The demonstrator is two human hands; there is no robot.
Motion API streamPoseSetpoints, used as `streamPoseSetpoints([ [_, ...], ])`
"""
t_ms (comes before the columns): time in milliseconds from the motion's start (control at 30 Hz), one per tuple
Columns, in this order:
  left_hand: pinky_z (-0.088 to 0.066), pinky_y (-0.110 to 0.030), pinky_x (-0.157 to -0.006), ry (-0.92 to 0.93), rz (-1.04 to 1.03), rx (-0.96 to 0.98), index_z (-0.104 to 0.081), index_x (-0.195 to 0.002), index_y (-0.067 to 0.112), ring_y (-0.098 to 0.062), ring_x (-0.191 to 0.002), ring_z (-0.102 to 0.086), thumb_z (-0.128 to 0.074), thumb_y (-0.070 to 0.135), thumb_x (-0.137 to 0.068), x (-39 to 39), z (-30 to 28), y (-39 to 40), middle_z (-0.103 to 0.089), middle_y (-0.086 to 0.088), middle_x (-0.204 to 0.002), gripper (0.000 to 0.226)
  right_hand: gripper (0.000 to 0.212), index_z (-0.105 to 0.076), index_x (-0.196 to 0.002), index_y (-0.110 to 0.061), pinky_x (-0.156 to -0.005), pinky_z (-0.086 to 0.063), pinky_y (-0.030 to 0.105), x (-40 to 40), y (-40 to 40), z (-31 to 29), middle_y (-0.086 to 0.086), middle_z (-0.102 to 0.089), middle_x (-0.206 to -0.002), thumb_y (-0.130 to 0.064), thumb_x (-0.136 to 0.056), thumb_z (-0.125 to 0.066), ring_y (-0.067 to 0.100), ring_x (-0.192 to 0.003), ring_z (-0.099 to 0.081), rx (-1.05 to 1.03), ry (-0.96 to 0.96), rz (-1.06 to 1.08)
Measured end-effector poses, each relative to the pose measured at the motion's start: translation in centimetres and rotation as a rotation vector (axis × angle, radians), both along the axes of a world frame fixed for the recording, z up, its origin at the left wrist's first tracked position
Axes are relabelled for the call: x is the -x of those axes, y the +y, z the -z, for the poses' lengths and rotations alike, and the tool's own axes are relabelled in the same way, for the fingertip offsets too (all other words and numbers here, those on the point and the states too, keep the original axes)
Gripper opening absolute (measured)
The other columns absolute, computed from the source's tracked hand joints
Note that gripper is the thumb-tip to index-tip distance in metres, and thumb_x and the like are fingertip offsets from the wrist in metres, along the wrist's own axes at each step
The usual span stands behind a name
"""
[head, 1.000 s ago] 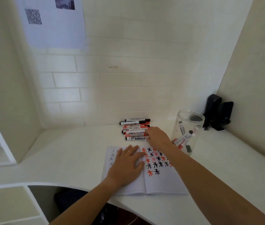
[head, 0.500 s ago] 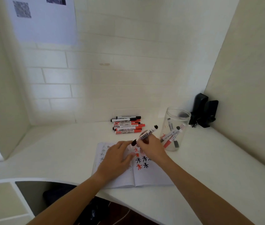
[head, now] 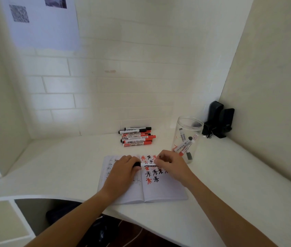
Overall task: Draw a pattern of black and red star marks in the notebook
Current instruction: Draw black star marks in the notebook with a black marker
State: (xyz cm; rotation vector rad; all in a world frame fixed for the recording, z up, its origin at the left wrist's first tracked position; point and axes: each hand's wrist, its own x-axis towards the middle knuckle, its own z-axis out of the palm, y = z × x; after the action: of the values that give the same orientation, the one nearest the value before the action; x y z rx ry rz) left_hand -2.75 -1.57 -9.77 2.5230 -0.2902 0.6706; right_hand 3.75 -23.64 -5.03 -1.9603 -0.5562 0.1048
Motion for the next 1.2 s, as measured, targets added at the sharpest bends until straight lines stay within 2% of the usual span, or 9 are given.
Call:
streamPoseSetpoints([
  [133, -0.042, -0.027, -0.082, -0.021, 0.018, -0.031, -0.060, -0.106, 0.026, -0.006, -0.090, -0.048, -0.029, 0.051, -0.104, 0.0, 0.0, -0.2, -0.057, 0.014, -0.098, 0.040, 0.008, -0.065, -0.099, -0.025, -0.071, -0.049, 0.026, 0.3, 0.5, 0.6, -0.009, -0.067, -0.089, -0.032, -0.098, -0.062, 0.009, -0.079, -0.061, 0.369, -0.428, -0.046],
  [233, -0.041, -0.031, -0.077, -0.040, 0.051, -0.082, -0.059, -0.101, 0.025, -0.008, -0.085, -0.045, -0.028, 0.047, -0.106, 0.0, 0.0, -0.4, -0.054, 0.014, -0.093, 0.039, 0.028, -0.061, -0.120, -0.022, -0.072, -0.044, 0.027, 0.8, 1.6, 2.2, -0.003, -0.065, -0.104, -0.040, -0.099, -0.055, 0.015, -0.088, -0.059, 0.544, -0.764, -0.134],
  [433, -0.035, -0.027, -0.075, -0.057, 0.082, -0.106, -0.057, -0.099, 0.026, -0.004, -0.082, -0.039, -0.034, 0.036, -0.107, 0.0, 0.2, -0.3, -0.054, 0.013, -0.090, 0.027, 0.040, -0.066, -0.111, -0.022, -0.048, -0.048, 0.027, 1.4, 2.5, 3.7, -0.006, -0.067, -0.080, -0.046, -0.108, -0.034, 0.014, -0.061, -0.063, 0.596, -0.997, -0.033],
  [533, -0.033, -0.024, -0.075, -0.069, 0.094, -0.088, -0.056, -0.098, 0.025, -0.004, -0.083, -0.040, -0.033, 0.036, -0.107, 0.0, 0.0, -0.2, -0.051, 0.015, -0.091, 0.027, 0.056, -0.066, -0.112, -0.026, -0.047, -0.049, 0.029, 1.6, 2.3, 3.2, -0.007, -0.069, -0.076, -0.053, -0.110, -0.017, 0.013, -0.058, -0.063, 0.608, -1.028, -0.021],
  [600, -0.034, -0.022, -0.076, -0.067, 0.081, -0.056, -0.056, -0.099, 0.025, -0.004, -0.084, -0.040, -0.031, 0.040, -0.106, 0.1, 0.0, 0.0, -0.050, 0.015, -0.092, 0.030, 0.048, -0.065, -0.111, -0.030, -0.049, -0.046, 0.028, 1.4, 1.8, 2.9, -0.006, -0.071, -0.076, -0.054, -0.109, -0.024, 0.013, -0.059, -0.065, 0.637, -1.019, -0.007],
  [733, -0.039, -0.026, -0.078, -0.046, 0.051, -0.039, -0.054, -0.100, 0.027, -0.005, -0.085, -0.042, -0.036, 0.039, -0.104, -0.1, 0.1, -0.2, -0.049, 0.016, -0.092, 0.023, 0.035, -0.054, -0.127, -0.031, -0.061, -0.050, 0.030, 1.6, 0.7, 2.5, -0.007, -0.072, -0.090, -0.051, -0.108, -0.032, 0.015, -0.075, -0.069, 0.602, -0.753, 0.033],
  [933, -0.041, -0.037, -0.101, 0.013, 0.019, -0.062, -0.059, -0.111, 0.032, -0.005, -0.112, -0.047, -0.050, 0.036, -0.097, -0.6, 0.7, 0.0, -0.052, 0.014, -0.119, 0.017, 0.034, -0.041, -0.135, -0.038, -0.056, -0.040, 0.024, 1.6, -1.0, 2.3, 0.005, -0.053, -0.072, -0.018, -0.108, -0.045, 0.010, -0.059, -0.050, 0.173, -0.369, 0.109],
  [1067, -0.003, -0.043, -0.125, 0.193, 0.009, -0.095, -0.049, -0.135, 0.043, -0.010, -0.152, -0.013, -0.040, 0.054, -0.098, -0.4, 0.7, -0.2, -0.031, 0.014, -0.157, 0.039, 0.025, -0.062, -0.114, -0.023, -0.072, -0.062, 0.036, 1.6, -1.7, 1.4, 0.018, -0.067, -0.093, -0.004, -0.107, -0.046, 0.021, -0.072, -0.069, -0.282, -0.064, 0.152],
  [1200, 0.011, -0.044, -0.123, 0.282, 0.006, -0.145, -0.041, -0.140, 0.048, -0.013, -0.155, 0.004, -0.041, 0.061, -0.097, -0.4, 0.4, -0.2, -0.016, 0.013, -0.166, 0.046, 0.039, -0.067, -0.124, -0.013, -0.081, -0.061, 0.044, 1.8, -2.2, 0.8, 0.015, -0.075, -0.104, 0.003, -0.103, -0.039, 0.037, -0.092, -0.076, -0.551, 0.307, 0.124],
])
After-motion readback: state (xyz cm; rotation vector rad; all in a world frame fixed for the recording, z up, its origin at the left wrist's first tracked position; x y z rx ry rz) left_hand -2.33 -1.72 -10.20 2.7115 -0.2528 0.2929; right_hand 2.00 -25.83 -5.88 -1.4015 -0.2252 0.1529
